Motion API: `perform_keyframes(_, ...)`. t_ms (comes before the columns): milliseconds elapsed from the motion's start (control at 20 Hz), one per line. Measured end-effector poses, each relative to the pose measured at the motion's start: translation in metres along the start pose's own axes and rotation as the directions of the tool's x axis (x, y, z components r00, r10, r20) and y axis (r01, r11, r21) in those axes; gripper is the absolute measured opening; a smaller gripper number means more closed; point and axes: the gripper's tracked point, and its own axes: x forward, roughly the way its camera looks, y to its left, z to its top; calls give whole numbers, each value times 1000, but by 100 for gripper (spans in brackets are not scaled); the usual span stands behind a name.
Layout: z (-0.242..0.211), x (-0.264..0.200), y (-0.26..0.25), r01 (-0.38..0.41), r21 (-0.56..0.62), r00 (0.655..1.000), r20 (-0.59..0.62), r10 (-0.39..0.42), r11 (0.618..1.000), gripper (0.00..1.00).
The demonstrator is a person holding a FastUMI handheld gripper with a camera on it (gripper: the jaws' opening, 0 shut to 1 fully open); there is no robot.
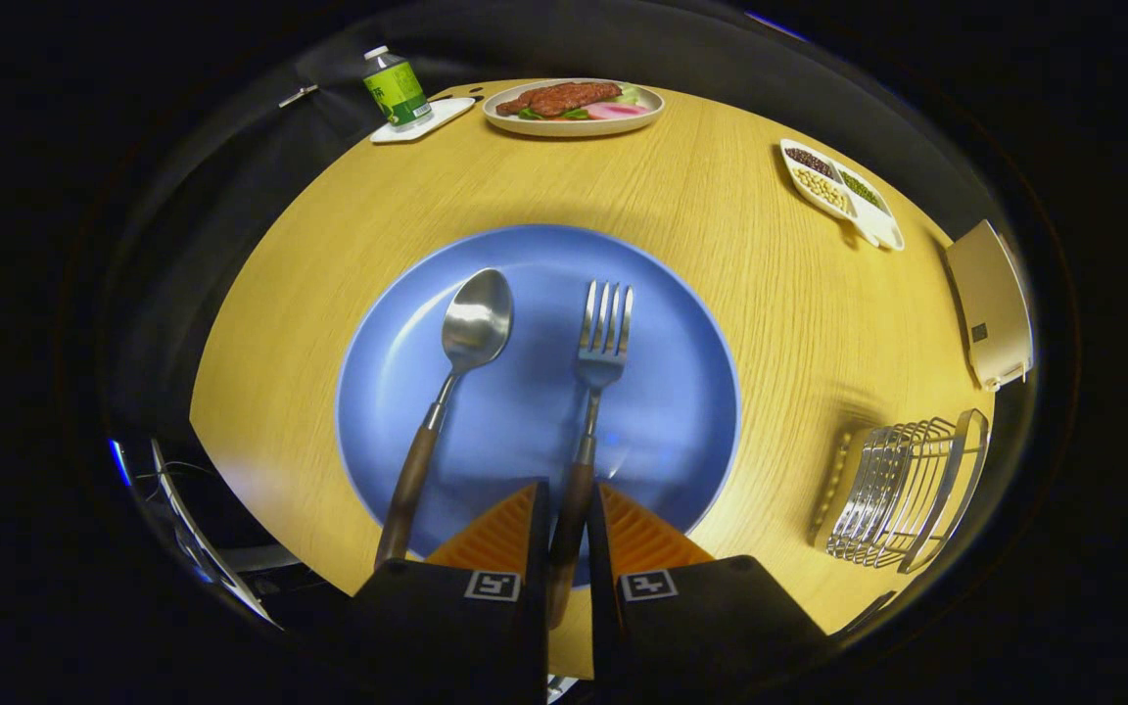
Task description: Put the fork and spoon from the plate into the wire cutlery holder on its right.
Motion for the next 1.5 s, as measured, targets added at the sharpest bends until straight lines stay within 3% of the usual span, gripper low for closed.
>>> perform_keyframes(200, -2, 1, 12, -112, 54, 993, -30, 114, 992, 8)
perform_keyframes(450, 8, -23, -1, -150, 110, 989, 18, 149, 982, 5)
perform_keyframes(750, -4, -97, -25, -189, 72, 981, 60, 185, 979, 5)
perform_keyframes(1150, -30, -190, -101, -140, 15, 990, 28, 140, 990, 5)
perform_keyframes(1350, -42, -202, -150, -60, -46, 996, -65, 57, 997, 5)
perform_keyframes(1500, -52, -199, -172, -44, -54, 985, -168, 35, 998, 6)
